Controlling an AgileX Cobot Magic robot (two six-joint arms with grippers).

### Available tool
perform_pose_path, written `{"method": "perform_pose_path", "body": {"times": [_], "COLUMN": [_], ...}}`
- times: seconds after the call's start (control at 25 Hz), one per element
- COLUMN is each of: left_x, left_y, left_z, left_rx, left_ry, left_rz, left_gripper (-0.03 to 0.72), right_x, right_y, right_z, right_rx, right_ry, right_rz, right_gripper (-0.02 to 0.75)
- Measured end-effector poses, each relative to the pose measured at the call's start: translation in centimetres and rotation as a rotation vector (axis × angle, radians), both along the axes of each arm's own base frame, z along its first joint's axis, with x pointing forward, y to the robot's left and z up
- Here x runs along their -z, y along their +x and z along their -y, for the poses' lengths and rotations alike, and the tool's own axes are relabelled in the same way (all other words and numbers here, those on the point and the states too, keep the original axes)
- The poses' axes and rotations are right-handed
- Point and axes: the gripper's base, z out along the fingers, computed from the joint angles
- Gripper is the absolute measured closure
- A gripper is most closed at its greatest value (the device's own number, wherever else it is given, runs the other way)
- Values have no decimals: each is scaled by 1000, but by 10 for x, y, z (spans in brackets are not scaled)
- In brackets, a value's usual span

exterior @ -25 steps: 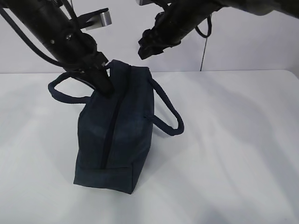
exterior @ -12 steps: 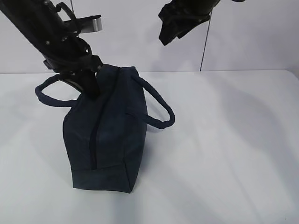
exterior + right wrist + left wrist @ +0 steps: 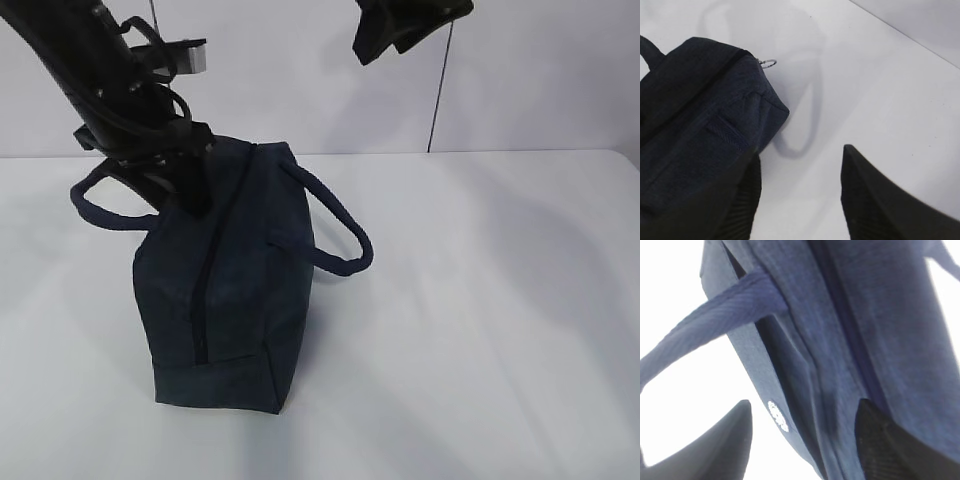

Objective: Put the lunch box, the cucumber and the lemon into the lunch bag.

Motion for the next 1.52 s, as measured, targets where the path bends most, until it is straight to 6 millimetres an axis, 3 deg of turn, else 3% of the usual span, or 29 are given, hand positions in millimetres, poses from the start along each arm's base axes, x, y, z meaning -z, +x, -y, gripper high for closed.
{"method": "perform_pose_path", "body": {"times": [0.08,0.2,0.56,0.76,1.2,1.32,1.52], "left_x": [-3,-12,-57,-91,-174,-178,-163], "left_y": [-1,-4,-22,-40,-105,-128,-173], "left_z": [-1,-2,-10,-20,-51,-60,-77], "left_rx": [-10,-15,-56,-75,-110,-117,-119], "left_ry": [2,-2,-38,-43,-72,-81,-69], "left_rz": [4,25,115,206,447,461,436], "left_gripper": [273,232,235,260,285,300,322], "right_x": [-6,-18,-40,-44,-59,-59,-57], "right_y": [-3,-10,-39,-70,-159,-179,-212], "right_z": [2,4,15,26,57,65,76], "right_rx": [14,19,26,29,32,32,33], "right_ry": [6,15,22,15,22,24,31], "right_rz": [9,32,53,28,43,49,64], "right_gripper": [363,363,363,363,365,365,366]}}
